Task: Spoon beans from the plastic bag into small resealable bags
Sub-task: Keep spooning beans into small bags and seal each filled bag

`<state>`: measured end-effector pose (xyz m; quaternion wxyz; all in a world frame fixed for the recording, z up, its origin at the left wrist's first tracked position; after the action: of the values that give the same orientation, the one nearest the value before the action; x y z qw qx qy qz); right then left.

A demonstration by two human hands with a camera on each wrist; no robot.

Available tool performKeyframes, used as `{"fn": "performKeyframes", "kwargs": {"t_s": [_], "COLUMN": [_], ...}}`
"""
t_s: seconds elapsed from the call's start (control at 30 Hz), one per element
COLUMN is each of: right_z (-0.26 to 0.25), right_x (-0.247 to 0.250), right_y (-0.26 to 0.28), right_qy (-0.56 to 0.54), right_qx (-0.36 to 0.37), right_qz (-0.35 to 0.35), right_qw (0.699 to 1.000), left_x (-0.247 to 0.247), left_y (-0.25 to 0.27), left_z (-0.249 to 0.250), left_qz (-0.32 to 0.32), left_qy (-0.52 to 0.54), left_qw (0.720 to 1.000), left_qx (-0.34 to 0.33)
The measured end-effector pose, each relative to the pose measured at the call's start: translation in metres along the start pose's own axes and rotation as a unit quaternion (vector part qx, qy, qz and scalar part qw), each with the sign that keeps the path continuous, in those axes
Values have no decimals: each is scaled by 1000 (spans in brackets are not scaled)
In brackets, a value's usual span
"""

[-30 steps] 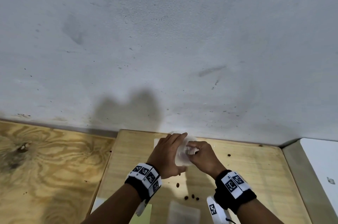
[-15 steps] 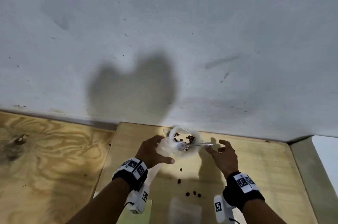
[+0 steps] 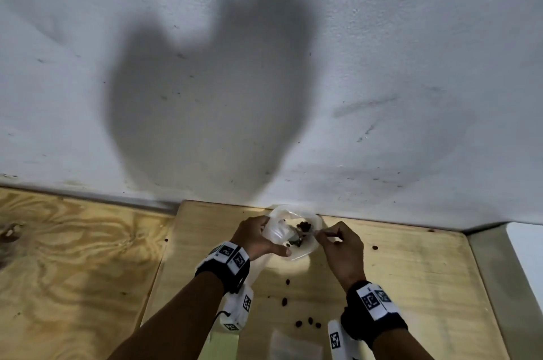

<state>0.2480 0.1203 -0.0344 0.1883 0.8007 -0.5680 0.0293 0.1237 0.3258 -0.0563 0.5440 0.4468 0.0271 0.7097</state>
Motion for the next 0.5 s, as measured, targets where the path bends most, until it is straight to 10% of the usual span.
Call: {"fn": "performKeyframes", "kwargs": {"t_s": [0.3, 0.5], "right_z": [-55, -35], "right_x": [-3, -15], "right_y": [33, 33], "right_qy": [251, 260], "right_qx": [244, 184], "right_qz": [18, 5], "right_qw": [937, 948], "left_x": [1, -12], "left_y": [14, 19], "left_z": [-6, 4], "left_qz": [60, 58], "left_qy": [21, -9], "left_qw": [998, 997], "left_qx": [-24, -55]}}
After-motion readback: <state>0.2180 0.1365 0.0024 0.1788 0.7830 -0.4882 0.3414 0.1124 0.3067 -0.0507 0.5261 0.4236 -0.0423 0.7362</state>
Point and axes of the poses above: each hand's wrist, its own y-axis away from the middle knuckle, its own x-axis out of the back of the hand, z = x × y, the point moved 10 cm from there along -y, towards the middle knuckle, and after that the axes turned 11 degrees about -y, right-handed, at the moved point
